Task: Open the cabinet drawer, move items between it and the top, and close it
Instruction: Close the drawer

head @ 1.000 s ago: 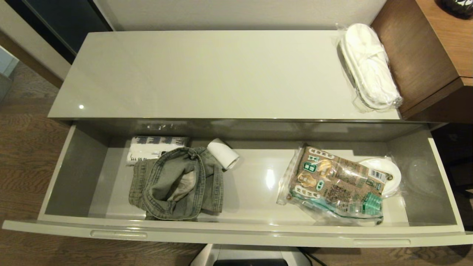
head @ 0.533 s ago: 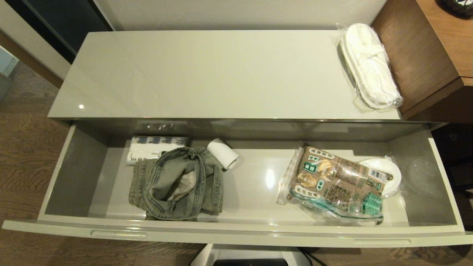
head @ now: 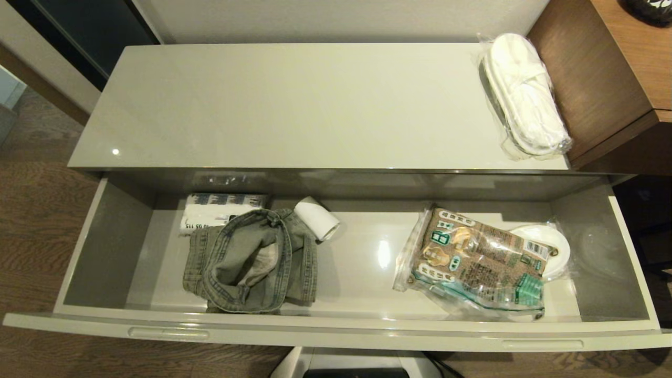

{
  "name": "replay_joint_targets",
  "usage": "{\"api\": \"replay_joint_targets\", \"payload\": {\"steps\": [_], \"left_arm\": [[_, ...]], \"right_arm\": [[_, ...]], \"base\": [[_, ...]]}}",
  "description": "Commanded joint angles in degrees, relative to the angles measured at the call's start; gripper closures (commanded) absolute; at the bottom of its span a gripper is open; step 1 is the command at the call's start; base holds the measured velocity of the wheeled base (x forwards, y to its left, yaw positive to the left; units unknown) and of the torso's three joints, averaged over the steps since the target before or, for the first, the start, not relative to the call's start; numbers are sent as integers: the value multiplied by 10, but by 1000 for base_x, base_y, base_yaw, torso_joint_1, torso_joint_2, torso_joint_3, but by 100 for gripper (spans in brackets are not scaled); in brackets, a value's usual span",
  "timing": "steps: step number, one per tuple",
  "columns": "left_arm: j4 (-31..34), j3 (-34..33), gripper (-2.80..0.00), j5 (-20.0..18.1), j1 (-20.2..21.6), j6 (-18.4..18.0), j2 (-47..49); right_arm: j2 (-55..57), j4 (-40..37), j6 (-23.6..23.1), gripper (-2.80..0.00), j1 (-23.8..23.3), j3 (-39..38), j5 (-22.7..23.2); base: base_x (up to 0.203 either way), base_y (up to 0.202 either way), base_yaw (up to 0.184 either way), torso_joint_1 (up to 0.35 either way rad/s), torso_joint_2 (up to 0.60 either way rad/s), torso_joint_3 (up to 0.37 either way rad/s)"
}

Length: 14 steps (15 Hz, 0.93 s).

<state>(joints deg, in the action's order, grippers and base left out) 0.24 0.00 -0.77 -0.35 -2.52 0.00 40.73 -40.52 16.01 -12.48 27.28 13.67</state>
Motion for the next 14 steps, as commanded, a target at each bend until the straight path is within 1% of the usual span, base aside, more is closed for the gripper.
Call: {"api": "replay_joint_targets", "payload": {"steps": [1, 2, 4, 5, 7, 10, 12, 14], "left_arm": [[0, 0, 0, 0, 0, 1, 1], [0, 0, 0, 0, 0, 0, 1], [0, 0, 0, 0, 0, 0, 1], [0, 0, 0, 0, 0, 0, 1], [0, 0, 0, 0, 0, 0, 1], [0, 0, 0, 0, 0, 0, 1], [0, 0, 0, 0, 0, 0, 1], [0, 0, 0, 0, 0, 0, 1]], "right_arm": [[-1, 6, -1, 0, 7, 13, 59], [-2, 13, -2, 0, 9, 15, 103], [2, 29, -1, 0, 11, 8, 146], [13, 46, -2, 0, 12, -1, 157], [55, 93, -3, 0, 14, -21, 158], [142, 200, -9, 0, 25, -62, 149], [197, 267, -11, 0, 51, -84, 140], [251, 314, -9, 0, 76, -93, 138]], "base": [[0, 0, 0, 0, 0, 0], [0, 0, 0, 0, 0, 0], [0, 0, 0, 0, 0, 0], [0, 0, 0, 0, 0, 0], [0, 0, 0, 0, 0, 0], [0, 0, 0, 0, 0, 0], [0, 0, 0, 0, 0, 0], [0, 0, 0, 0, 0, 0]]}}
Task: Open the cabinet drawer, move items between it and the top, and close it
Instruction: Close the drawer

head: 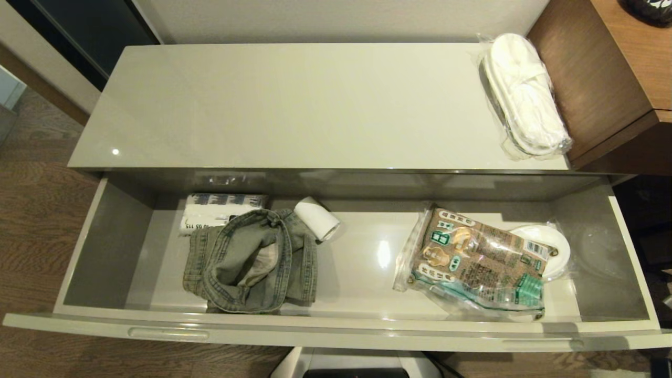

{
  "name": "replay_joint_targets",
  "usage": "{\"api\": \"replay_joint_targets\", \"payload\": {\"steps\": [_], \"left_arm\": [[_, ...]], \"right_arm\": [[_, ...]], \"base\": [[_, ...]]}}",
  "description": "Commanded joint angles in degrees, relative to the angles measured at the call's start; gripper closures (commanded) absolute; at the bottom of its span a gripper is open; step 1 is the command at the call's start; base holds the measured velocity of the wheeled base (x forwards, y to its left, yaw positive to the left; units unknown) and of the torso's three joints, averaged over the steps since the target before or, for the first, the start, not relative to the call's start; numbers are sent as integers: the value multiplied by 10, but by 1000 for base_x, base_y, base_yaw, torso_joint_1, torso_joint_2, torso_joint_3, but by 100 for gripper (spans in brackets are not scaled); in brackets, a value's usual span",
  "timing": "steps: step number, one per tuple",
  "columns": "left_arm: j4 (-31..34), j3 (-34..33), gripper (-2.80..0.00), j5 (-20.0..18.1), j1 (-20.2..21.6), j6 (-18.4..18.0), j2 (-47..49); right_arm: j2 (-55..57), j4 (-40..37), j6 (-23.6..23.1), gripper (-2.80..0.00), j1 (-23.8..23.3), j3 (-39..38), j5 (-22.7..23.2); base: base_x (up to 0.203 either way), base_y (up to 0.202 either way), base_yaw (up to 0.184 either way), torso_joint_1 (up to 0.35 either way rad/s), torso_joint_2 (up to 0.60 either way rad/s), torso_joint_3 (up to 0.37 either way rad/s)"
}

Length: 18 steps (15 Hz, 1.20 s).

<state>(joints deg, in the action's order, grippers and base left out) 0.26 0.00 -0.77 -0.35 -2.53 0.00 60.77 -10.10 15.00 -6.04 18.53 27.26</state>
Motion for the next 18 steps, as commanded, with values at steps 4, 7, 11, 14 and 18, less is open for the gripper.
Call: {"api": "replay_joint_targets", "payload": {"steps": [4, 7, 11, 14, 18], "left_arm": [[0, 0, 0, 0, 0, 0, 1], [0, 0, 0, 0, 0, 1, 1], [0, 0, 0, 0, 0, 1, 1], [0, 0, 0, 0, 0, 1, 1], [0, 0, 0, 0, 0, 1, 1]], "right_arm": [[162, 99, 16, 0, 26, -5, -17], [236, 180, 74, 0, 56, -4, -82], [234, 199, 132, 0, 66, 19, -101], [219, 199, 199, 0, 75, 72, -179], [161, 183, 220, 0, 75, 166, -241]], "base": [[0, 0, 0, 0, 0, 0], [0, 0, 0, 0, 0, 0], [0, 0, 0, 0, 0, 0], [0, 0, 0, 0, 0, 0], [0, 0, 0, 0, 0, 0]]}}
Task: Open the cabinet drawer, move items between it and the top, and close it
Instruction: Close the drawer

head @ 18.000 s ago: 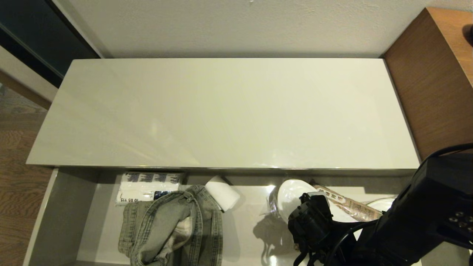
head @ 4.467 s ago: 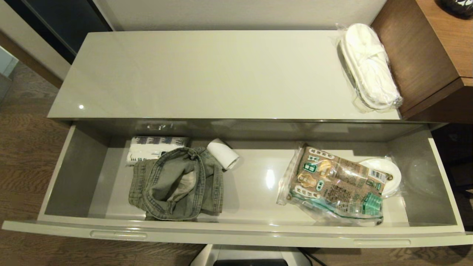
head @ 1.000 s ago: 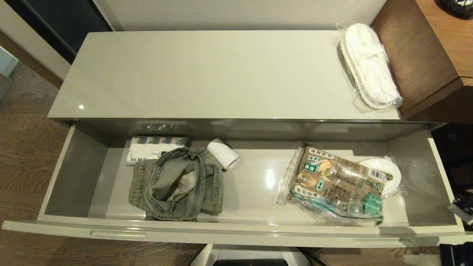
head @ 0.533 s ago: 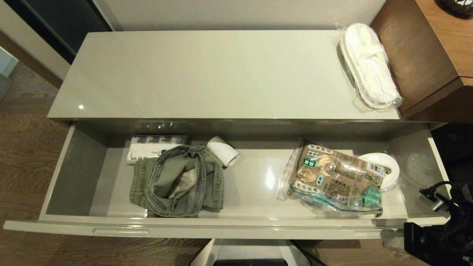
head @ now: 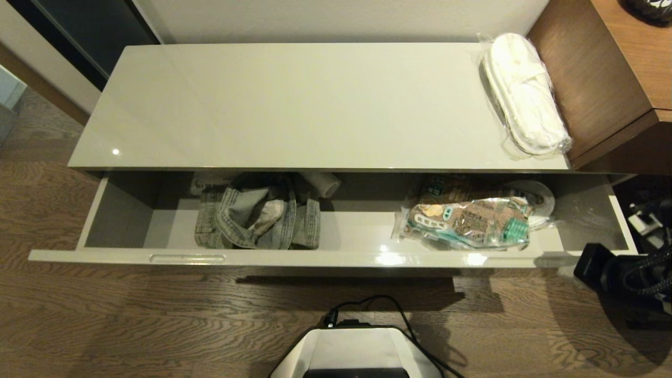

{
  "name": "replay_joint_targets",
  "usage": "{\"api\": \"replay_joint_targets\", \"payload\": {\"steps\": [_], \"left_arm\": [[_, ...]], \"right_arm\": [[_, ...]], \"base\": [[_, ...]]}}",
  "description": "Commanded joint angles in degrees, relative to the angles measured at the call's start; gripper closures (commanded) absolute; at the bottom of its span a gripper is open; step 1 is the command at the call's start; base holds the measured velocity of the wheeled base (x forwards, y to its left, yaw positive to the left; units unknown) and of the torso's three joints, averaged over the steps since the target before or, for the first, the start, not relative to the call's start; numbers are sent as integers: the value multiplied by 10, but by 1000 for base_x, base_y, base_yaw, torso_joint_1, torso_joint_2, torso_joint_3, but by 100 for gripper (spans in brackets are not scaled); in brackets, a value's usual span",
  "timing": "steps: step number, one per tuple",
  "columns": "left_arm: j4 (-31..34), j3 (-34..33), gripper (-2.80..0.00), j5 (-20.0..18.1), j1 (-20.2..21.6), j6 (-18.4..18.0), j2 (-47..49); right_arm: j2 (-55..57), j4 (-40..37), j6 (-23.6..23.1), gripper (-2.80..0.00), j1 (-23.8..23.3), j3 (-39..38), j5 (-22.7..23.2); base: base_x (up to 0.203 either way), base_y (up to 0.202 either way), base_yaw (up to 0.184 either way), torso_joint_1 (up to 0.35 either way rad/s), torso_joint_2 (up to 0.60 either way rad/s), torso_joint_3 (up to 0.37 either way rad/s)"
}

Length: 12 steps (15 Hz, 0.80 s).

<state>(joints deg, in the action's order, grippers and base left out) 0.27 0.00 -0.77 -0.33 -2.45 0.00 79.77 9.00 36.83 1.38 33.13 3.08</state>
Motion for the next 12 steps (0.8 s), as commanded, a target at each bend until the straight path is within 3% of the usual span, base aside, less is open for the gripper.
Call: {"api": "replay_joint_targets", "payload": {"steps": [1, 6, 12], "left_arm": [[0, 0, 0, 0, 0, -1, 1], [0, 0, 0, 0, 0, -1, 1], [0, 0, 0, 0, 0, -1, 1]], "right_arm": [[-35, -21, 3, 0, 1, 37, -5], [-49, -105, 51, 0, 1, 132, -43], [-81, -143, 54, 0, 2, 132, -43]], "base": [[0, 0, 0, 0, 0, 0], [0, 0, 0, 0, 0, 0], [0, 0, 0, 0, 0, 0]]}}
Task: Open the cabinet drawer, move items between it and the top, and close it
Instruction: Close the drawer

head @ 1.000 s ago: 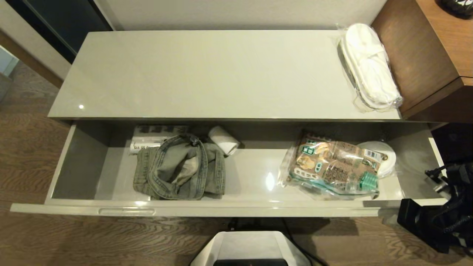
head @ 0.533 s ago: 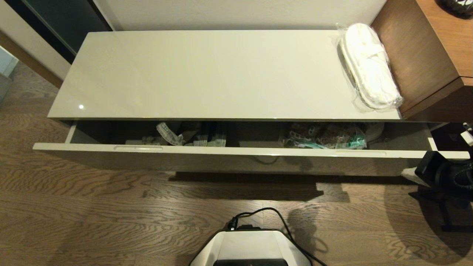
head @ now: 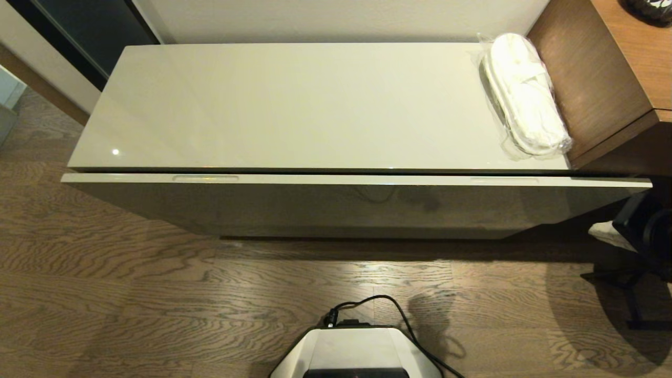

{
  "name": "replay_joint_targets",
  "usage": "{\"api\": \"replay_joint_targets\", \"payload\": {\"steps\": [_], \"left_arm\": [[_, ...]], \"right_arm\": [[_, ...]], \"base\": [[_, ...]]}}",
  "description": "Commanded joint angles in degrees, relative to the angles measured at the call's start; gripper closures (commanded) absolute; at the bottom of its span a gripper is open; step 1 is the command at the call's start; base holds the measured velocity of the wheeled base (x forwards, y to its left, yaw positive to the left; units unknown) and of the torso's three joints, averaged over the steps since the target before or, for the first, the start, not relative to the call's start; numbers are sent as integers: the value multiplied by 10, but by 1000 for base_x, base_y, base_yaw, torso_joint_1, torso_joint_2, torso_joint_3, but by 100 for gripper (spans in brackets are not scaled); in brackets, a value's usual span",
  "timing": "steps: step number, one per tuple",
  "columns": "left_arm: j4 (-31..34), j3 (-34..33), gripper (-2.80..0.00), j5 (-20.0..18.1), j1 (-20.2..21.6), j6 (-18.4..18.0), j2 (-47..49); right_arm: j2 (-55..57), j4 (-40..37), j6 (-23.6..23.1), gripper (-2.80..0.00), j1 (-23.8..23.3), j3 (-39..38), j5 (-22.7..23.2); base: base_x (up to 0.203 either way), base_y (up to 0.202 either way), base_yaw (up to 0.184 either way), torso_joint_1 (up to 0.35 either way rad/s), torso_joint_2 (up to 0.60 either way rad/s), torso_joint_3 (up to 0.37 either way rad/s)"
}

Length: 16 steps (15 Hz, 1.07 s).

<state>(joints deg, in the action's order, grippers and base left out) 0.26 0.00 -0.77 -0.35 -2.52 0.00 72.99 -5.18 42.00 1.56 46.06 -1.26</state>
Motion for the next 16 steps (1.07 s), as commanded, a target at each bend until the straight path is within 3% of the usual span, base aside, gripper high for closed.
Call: {"api": "replay_joint_targets", "payload": {"steps": [1, 5, 9, 11, 13, 16], "left_arm": [[0, 0, 0, 0, 0, 0, 1], [0, 0, 0, 0, 0, 0, 1], [0, 0, 0, 0, 0, 0, 1], [0, 0, 0, 0, 0, 1, 1], [0, 0, 0, 0, 0, 0, 1], [0, 0, 0, 0, 0, 0, 1]], "right_arm": [[-25, -14, 2, 0, 5, 4, 2], [-92, -77, 5, 0, 60, 9, 3], [-200, -221, 48, 0, 149, 49, -2], [-252, -277, 48, 0, 148, 60, -32], [-326, -337, 3, 0, 121, 67, -69], [-447, -477, -34, 0, 87, 76, -81]], "base": [[0, 0, 0, 0, 0, 0], [0, 0, 0, 0, 0, 0], [0, 0, 0, 0, 0, 0], [0, 0, 0, 0, 0, 0], [0, 0, 0, 0, 0, 0], [0, 0, 0, 0, 0, 0]]}}
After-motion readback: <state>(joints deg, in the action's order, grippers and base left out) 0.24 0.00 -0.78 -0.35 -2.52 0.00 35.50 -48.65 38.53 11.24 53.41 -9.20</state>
